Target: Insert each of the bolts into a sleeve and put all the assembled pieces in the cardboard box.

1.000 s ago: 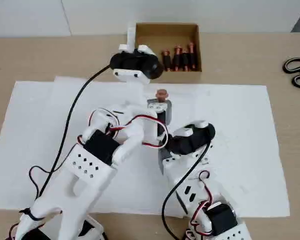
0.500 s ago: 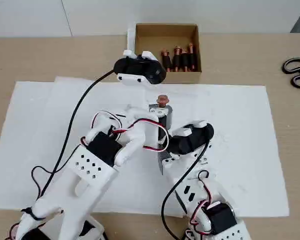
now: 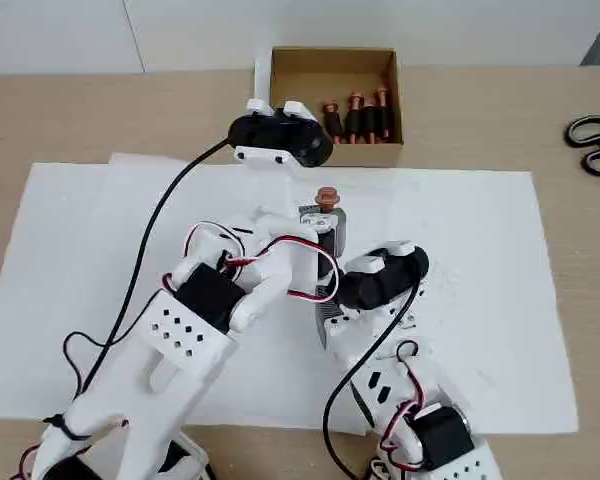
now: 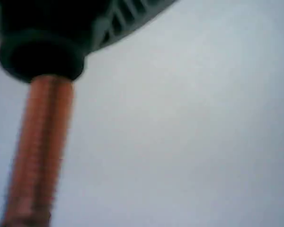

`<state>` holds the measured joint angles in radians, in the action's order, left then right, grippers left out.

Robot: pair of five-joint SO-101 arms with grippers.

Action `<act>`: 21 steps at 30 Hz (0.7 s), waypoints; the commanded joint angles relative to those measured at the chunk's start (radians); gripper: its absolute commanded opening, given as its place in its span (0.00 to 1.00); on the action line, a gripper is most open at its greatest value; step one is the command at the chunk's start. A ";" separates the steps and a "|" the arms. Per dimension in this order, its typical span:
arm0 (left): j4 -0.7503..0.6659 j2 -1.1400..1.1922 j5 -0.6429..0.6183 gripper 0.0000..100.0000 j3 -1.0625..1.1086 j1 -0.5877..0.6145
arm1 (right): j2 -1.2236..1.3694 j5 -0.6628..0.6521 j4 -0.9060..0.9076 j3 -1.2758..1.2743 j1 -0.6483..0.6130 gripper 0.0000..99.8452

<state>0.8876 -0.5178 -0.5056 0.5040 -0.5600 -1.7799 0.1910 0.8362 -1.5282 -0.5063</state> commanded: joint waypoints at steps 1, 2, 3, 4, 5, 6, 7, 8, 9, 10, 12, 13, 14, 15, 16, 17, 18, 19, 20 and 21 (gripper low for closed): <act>-0.029 -0.031 -0.009 0.01 -0.012 -0.005 | -0.007 0.009 -0.025 0.003 0.004 0.00; -0.029 -0.031 -0.009 0.01 -0.012 -0.005 | -0.007 0.009 -0.025 0.003 0.004 0.00; -0.029 -0.031 -0.009 0.01 -0.012 -0.005 | -0.007 0.009 -0.025 0.003 0.004 0.00; -0.029 -0.031 -0.009 0.01 -0.012 -0.005 | -0.007 0.009 -0.025 0.003 0.004 0.00; -0.029 -0.031 -0.009 0.01 -0.013 -0.005 | -0.007 0.009 -0.025 0.003 0.004 0.00; -0.029 -0.031 -0.009 0.01 -0.013 -0.005 | -0.007 0.009 -0.025 0.003 0.004 0.00; -0.025 -0.031 -0.009 0.01 -0.019 -0.005 | -0.007 0.009 -0.025 0.003 0.004 0.00; -0.021 -0.031 -0.009 0.01 -0.028 -0.005 | -0.007 0.009 -0.025 0.003 0.004 0.00; -0.018 -0.032 -0.009 0.01 -0.038 -0.005 | -0.007 0.009 -0.025 0.003 0.004 0.00; -0.008 -0.032 -0.009 0.01 -0.048 -0.005 | -0.007 0.009 -0.024 0.003 0.004 0.00; 0.015 -0.032 -0.009 0.01 -0.068 -0.005 | -0.007 0.009 -0.024 0.003 0.004 0.00; 0.021 -0.032 -0.011 0.01 -0.073 -0.005 | -0.007 0.009 -0.024 0.003 0.004 0.00; 0.025 -0.032 -0.011 0.01 -0.073 -0.005 | -0.007 0.009 -0.024 0.003 0.004 0.00; 0.025 -0.032 -0.011 0.01 -0.074 -0.005 | -0.007 0.009 -0.024 0.003 0.004 0.00; 0.025 -0.032 -0.011 0.01 -0.076 -0.005 | -0.007 0.009 -0.024 0.003 0.004 0.00; 0.025 -0.032 -0.011 0.01 -0.077 -0.005 | -0.007 0.009 -0.024 0.003 0.004 0.00; 0.023 -0.032 -0.011 0.01 -0.079 -0.005 | -0.007 0.009 -0.024 0.003 0.004 0.00; 0.023 -0.032 -0.011 0.01 -0.084 -0.005 | -0.007 0.009 -0.024 0.003 0.004 0.00; 0.026 -0.032 -0.011 0.01 -0.087 -0.005 | -0.007 0.009 -0.024 0.003 0.004 0.00; 0.026 -0.032 -0.012 0.01 -0.090 -0.005 | -0.007 0.009 -0.024 0.003 0.004 0.00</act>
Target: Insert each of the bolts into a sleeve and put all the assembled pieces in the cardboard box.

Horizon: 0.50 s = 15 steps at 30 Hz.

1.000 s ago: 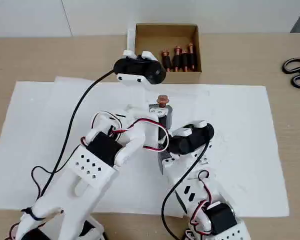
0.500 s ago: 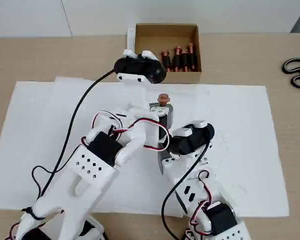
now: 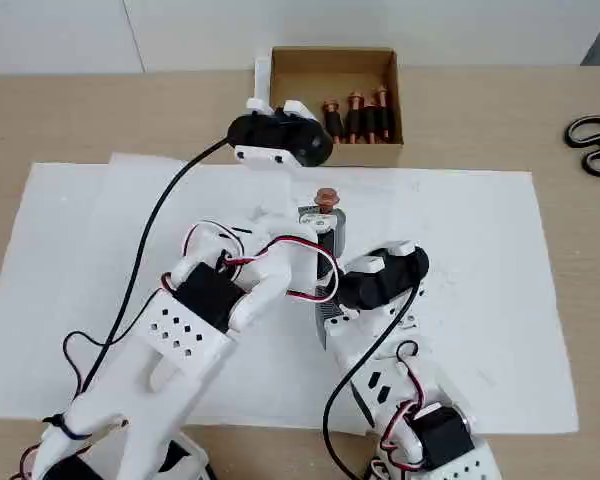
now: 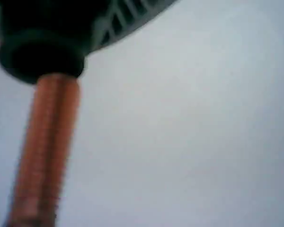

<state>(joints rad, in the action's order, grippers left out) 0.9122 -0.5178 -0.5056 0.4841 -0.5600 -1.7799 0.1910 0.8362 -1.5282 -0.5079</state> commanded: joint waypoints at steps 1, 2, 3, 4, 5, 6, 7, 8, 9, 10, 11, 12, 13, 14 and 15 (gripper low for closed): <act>0.000 -0.032 -0.020 0.01 -0.073 -0.005 | -0.007 0.009 -0.024 0.003 0.005 0.00; -0.002 -0.032 -0.031 0.01 -0.073 -0.005 | -0.007 0.009 -0.024 0.003 0.005 0.00; -0.002 -0.032 -0.034 0.01 -0.073 -0.005 | -0.007 0.009 -0.024 0.003 0.005 0.00; -0.002 -0.032 -0.035 0.01 -0.074 -0.005 | -0.007 0.009 -0.024 0.003 0.005 0.00; -0.002 -0.032 -0.035 0.01 -0.074 -0.005 | -0.007 0.009 -0.024 0.003 0.005 0.00; -0.002 -0.032 -0.037 0.01 -0.074 -0.006 | -0.007 0.009 -0.024 0.003 0.005 0.00; -0.002 -0.032 -0.037 0.01 -0.074 -0.008 | -0.007 0.009 -0.024 0.003 0.005 0.00; -0.002 -0.032 -0.037 0.01 -0.074 -0.017 | -0.007 0.009 -0.024 0.003 0.005 0.00; 0.002 -0.032 -0.035 0.01 -0.073 -0.026 | -0.007 0.009 -0.024 0.003 0.005 0.00; 0.002 -0.032 -0.034 0.01 -0.070 -0.034 | -0.007 0.009 -0.024 0.003 0.005 0.00; 0.003 -0.032 -0.032 0.01 -0.068 -0.043 | -0.007 0.009 -0.024 0.003 0.005 0.00; 0.003 -0.032 -0.032 0.01 -0.068 -0.049 | -0.007 0.009 -0.024 0.003 0.005 0.00; 0.003 -0.032 -0.032 0.01 -0.068 -0.049 | -0.007 0.009 -0.024 0.003 0.005 0.00; 0.003 -0.032 -0.032 0.01 -0.068 -0.049 | -0.007 0.009 -0.024 0.003 0.005 0.00; 0.005 -0.032 -0.032 0.01 -0.067 -0.049 | -0.007 0.009 -0.024 0.003 0.005 0.00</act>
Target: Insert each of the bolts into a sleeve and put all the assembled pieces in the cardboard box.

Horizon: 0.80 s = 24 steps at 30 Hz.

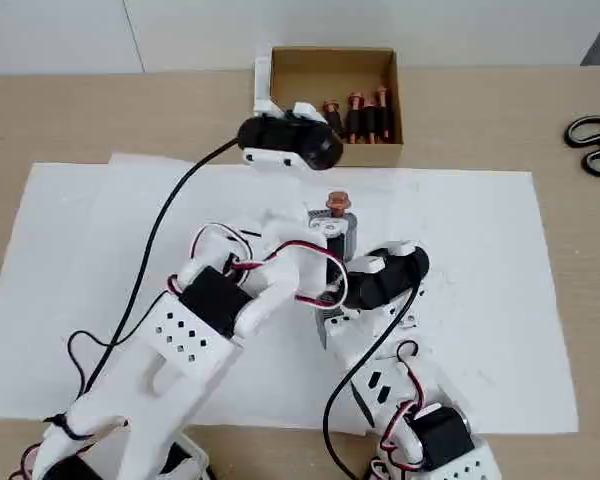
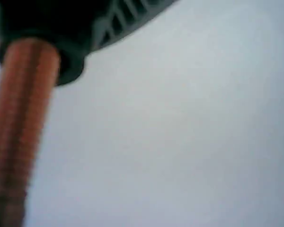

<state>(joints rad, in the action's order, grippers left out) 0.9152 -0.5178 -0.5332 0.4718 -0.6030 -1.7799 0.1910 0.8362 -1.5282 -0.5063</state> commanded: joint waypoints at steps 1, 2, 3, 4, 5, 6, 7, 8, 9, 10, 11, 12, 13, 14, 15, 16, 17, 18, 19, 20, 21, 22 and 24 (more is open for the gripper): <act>0.011 -0.032 -0.005 0.01 -0.054 -0.006 | -0.007 0.009 -0.024 0.003 0.004 0.00; 0.017 -0.032 -0.005 0.01 -0.054 -0.006 | -0.007 0.009 -0.024 0.003 0.004 0.00; 0.021 -0.032 -0.005 0.01 -0.054 -0.006 | -0.007 0.009 -0.024 0.003 0.004 0.00; 0.021 -0.032 -0.005 0.01 -0.054 -0.005 | -0.007 0.009 -0.024 0.003 0.004 0.00; 0.020 -0.032 -0.005 0.01 -0.054 -0.003 | -0.007 0.009 -0.024 0.003 0.004 0.00; 0.020 -0.032 -0.005 0.01 -0.054 -0.003 | -0.007 0.009 -0.024 0.003 0.004 0.00; 0.018 -0.032 -0.005 0.01 -0.054 -0.003 | -0.007 0.009 -0.024 0.003 0.004 0.00; 0.018 -0.032 -0.003 0.01 -0.054 -0.003 | -0.007 0.009 -0.024 0.003 0.004 0.00; 0.018 -0.032 -0.003 0.01 -0.054 -0.003 | -0.007 0.009 -0.024 0.003 0.004 0.00; 0.017 -0.031 -0.003 0.01 -0.053 -0.003 | -0.007 0.009 -0.024 0.003 0.004 0.00; 0.014 -0.031 -0.002 0.01 -0.048 -0.003 | -0.007 0.009 -0.022 0.003 0.004 0.00; 0.011 -0.031 0.000 0.01 -0.039 -0.003 | -0.007 0.009 -0.022 0.003 0.004 0.00; -0.003 -0.031 0.009 0.01 -0.027 -0.003 | -0.007 0.009 -0.022 0.003 0.004 0.00; -0.018 -0.031 0.020 0.01 -0.012 -0.003 | -0.007 0.009 -0.022 0.003 0.004 0.00; -0.035 -0.031 0.025 0.01 0.004 -0.003 | -0.007 0.009 -0.022 0.003 0.004 0.00; -0.044 -0.031 0.025 0.01 0.013 -0.003 | -0.007 0.009 -0.022 0.003 0.004 0.00; -0.049 -0.031 0.025 0.01 0.018 -0.003 | -0.007 0.009 -0.022 0.003 0.004 0.00; -0.049 -0.031 0.025 0.01 0.018 -0.003 | -0.007 0.009 -0.022 0.003 0.004 0.00; -0.049 -0.031 0.026 0.01 0.018 -0.002 | -0.007 0.009 -0.022 0.003 0.004 0.00; -0.049 -0.031 0.026 0.01 0.018 0.002 | -0.007 0.009 -0.022 0.003 0.004 0.00; -0.049 -0.031 0.026 0.01 0.018 0.011 | -0.007 0.009 -0.022 0.003 0.004 0.00; -0.049 -0.031 0.026 0.01 0.016 0.021 | -0.007 0.009 -0.021 0.003 0.004 0.00; -0.049 -0.031 0.026 0.01 0.016 0.044 | -0.007 0.009 -0.021 0.003 0.004 0.00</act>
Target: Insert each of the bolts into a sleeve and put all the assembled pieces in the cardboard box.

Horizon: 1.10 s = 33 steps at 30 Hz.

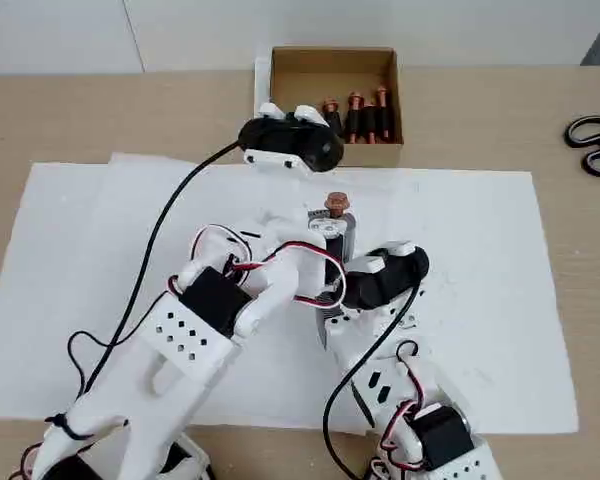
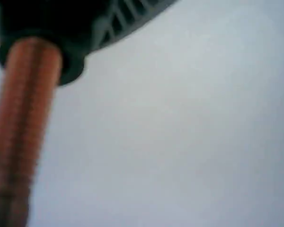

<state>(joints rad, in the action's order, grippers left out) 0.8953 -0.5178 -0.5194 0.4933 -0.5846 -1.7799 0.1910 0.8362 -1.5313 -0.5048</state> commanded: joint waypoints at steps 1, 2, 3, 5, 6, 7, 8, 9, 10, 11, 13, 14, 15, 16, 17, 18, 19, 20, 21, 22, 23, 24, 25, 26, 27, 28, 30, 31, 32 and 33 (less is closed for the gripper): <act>-0.029 -0.031 0.012 0.01 -0.004 0.029 | -0.007 0.009 -0.021 0.006 0.002 0.00; -0.028 -0.031 0.012 0.01 -0.001 0.031 | -0.007 0.009 -0.021 0.006 0.002 0.00; -0.028 -0.031 0.012 0.01 -0.001 0.031 | -0.007 0.009 -0.021 0.006 0.002 0.00; -0.026 -0.031 0.012 0.01 -0.001 0.031 | -0.007 0.009 -0.021 0.006 0.002 0.00; -0.025 -0.031 0.012 0.01 -0.001 0.031 | -0.007 0.009 -0.021 0.006 0.002 0.00; -0.023 -0.031 0.012 0.01 -0.001 0.031 | -0.007 0.009 -0.021 0.006 0.002 0.00; -0.023 -0.031 0.012 0.01 -0.001 0.031 | -0.007 0.009 -0.021 0.006 0.002 0.00; -0.023 -0.031 0.011 0.01 -0.001 0.031 | -0.007 0.009 -0.021 0.006 0.002 0.00; -0.023 -0.031 0.011 0.01 -0.001 0.031 | -0.007 0.009 -0.021 0.006 0.002 0.00; -0.023 -0.031 0.011 0.01 -0.001 0.031 | -0.007 0.009 -0.021 0.006 0.002 0.00; -0.023 -0.032 0.011 0.01 -0.002 0.018 | -0.007 0.009 -0.021 0.006 0.002 0.00; -0.023 -0.032 0.011 0.01 -0.004 0.012 | -0.007 0.009 -0.021 0.006 0.002 0.00; -0.023 -0.032 0.011 0.01 -0.005 0.003 | -0.007 0.009 -0.021 0.006 0.002 0.00; -0.023 -0.032 0.011 0.01 -0.007 -0.005 | -0.007 0.009 -0.021 0.006 0.002 0.00; -0.023 -0.032 0.011 0.01 -0.007 -0.006 | -0.007 0.009 -0.021 0.006 0.002 0.00; -0.023 -0.032 0.011 0.01 -0.007 -0.006 | -0.007 0.009 -0.021 0.006 0.002 0.00; -0.023 -0.032 0.011 0.01 -0.007 -0.006 | -0.007 0.009 -0.021 0.006 0.002 0.00; -0.023 -0.032 0.011 0.01 -0.007 -0.006 | -0.007 0.009 -0.021 0.006 0.002 0.00; -0.023 -0.032 0.011 0.01 -0.007 -0.006 | -0.007 0.009 -0.021 0.006 0.002 0.00; -0.023 -0.032 0.011 0.01 -0.007 -0.006 | -0.007 0.009 -0.021 0.006 0.002 0.00; -0.023 -0.032 0.011 0.01 -0.007 -0.006 | -0.007 0.009 -0.021 0.006 0.002 0.00; -0.023 -0.032 0.011 0.01 -0.007 -0.006 | -0.007 0.009 -0.021 0.006 0.002 0.00; -0.023 -0.032 0.011 0.01 -0.005 -0.006 | -0.007 0.009 -0.021 0.006 0.002 0.00; -0.023 -0.032 0.011 0.01 -0.002 -0.006 | -0.007 0.009 -0.021 0.006 0.002 0.00; -0.023 -0.032 0.011 0.01 -0.002 -0.006 | -0.007 0.009 -0.021 0.006 0.002 0.00; -0.023 -0.032 0.011 0.01 -0.001 -0.006 | -0.007 0.009 -0.021 0.006 0.002 0.00; -0.015 -0.032 0.011 0.01 -0.001 -0.006 | -0.007 0.009 -0.021 0.006 0.002 0.00; -0.006 -0.032 0.012 0.01 -0.001 -0.006 | -0.007 0.009 -0.021 0.006 0.002 0.00; 0.002 -0.032 0.012 0.01 -0.001 -0.006 | -0.007 0.009 -0.021 0.006 0.002 0.00; 0.012 -0.032 0.012 0.01 -0.001 -0.006 | -0.007 0.009 -0.021 0.006 0.002 0.00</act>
<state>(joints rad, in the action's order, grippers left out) 0.8984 -0.5178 -0.5194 0.4994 -0.5861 -1.7814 0.1910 0.8362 -1.5313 -0.5063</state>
